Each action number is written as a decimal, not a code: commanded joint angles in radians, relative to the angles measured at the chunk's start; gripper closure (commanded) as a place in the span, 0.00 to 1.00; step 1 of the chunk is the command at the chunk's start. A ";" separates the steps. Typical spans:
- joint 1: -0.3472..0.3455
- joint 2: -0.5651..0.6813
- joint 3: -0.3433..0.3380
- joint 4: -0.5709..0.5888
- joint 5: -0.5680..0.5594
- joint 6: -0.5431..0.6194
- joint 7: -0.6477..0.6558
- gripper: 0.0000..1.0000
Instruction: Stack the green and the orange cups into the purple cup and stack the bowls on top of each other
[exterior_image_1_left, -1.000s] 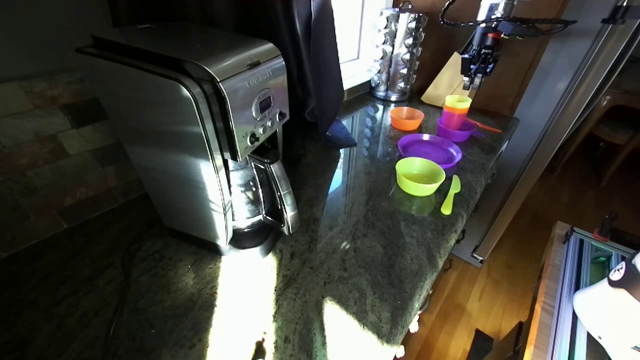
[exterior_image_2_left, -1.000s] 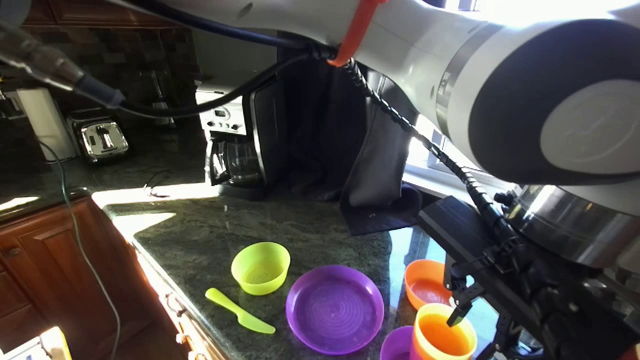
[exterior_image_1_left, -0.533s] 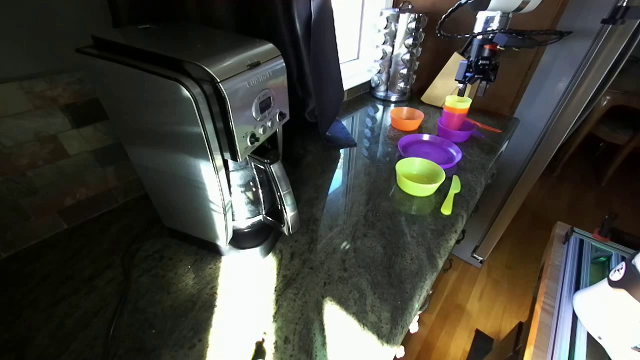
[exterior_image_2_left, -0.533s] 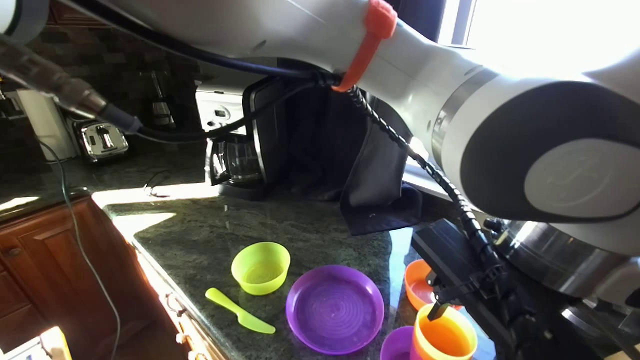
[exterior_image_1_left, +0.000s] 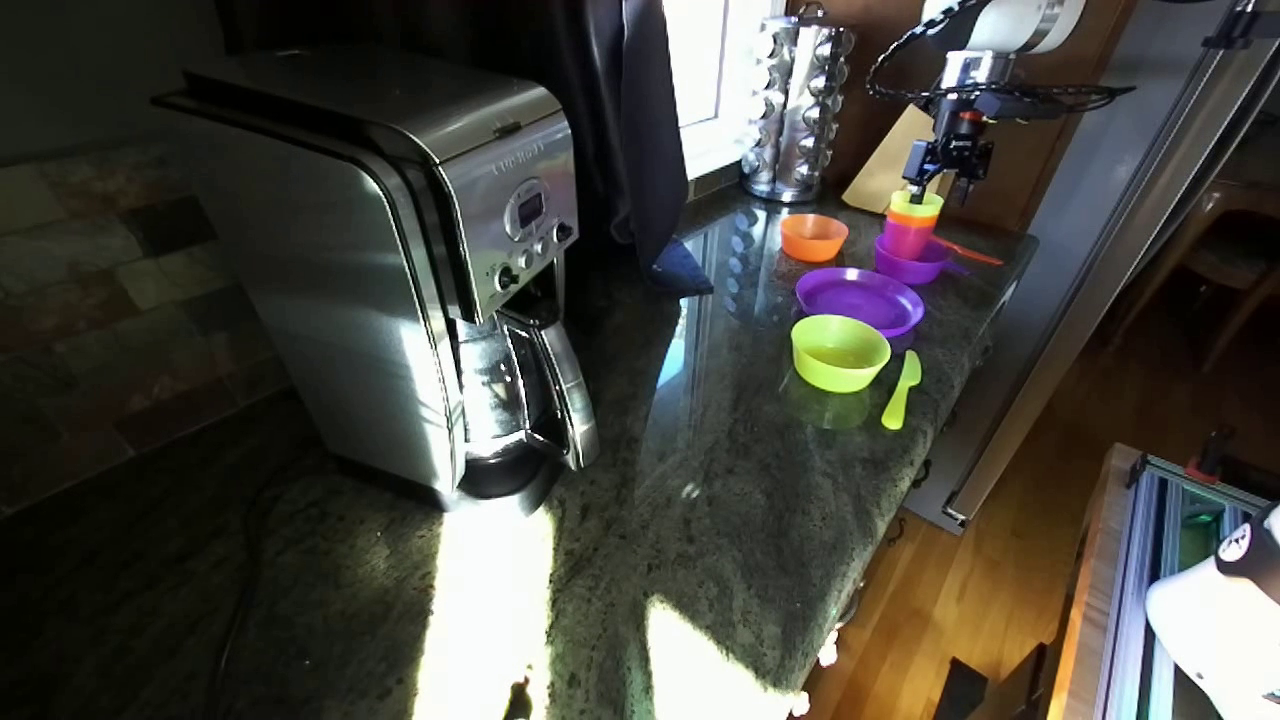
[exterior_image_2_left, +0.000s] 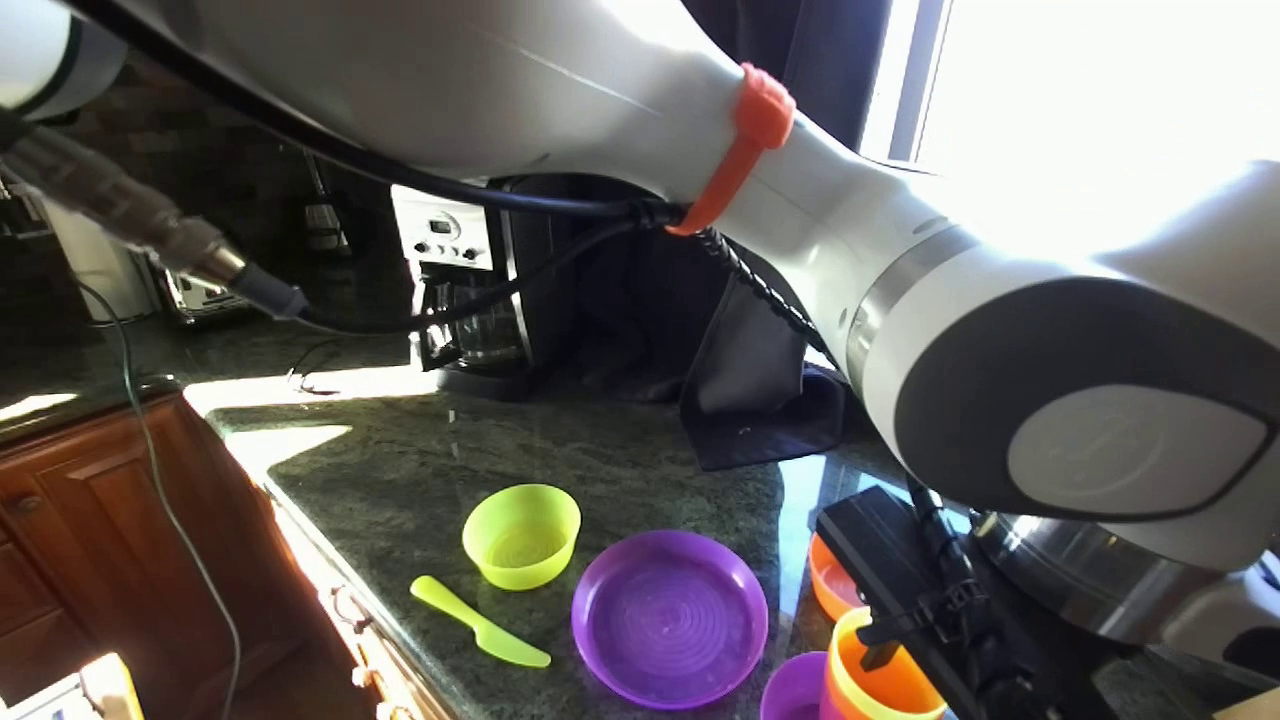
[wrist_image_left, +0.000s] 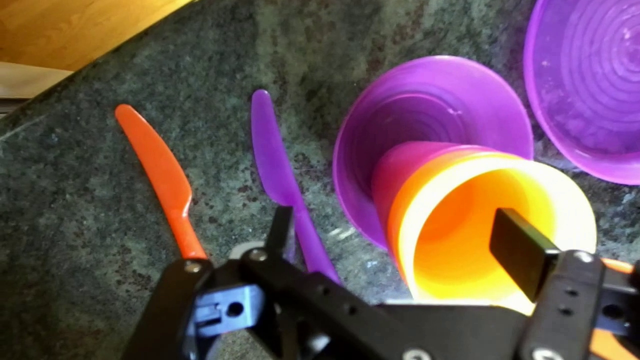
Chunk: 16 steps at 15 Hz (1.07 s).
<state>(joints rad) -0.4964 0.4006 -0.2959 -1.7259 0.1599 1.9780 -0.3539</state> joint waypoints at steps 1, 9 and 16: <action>0.001 -0.001 0.009 -0.032 0.007 0.039 0.034 0.26; 0.016 0.017 0.024 -0.033 0.012 0.038 0.085 0.81; 0.020 -0.019 0.021 -0.042 0.001 0.019 0.103 0.98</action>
<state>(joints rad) -0.4819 0.4207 -0.2711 -1.7365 0.1634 1.9849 -0.2690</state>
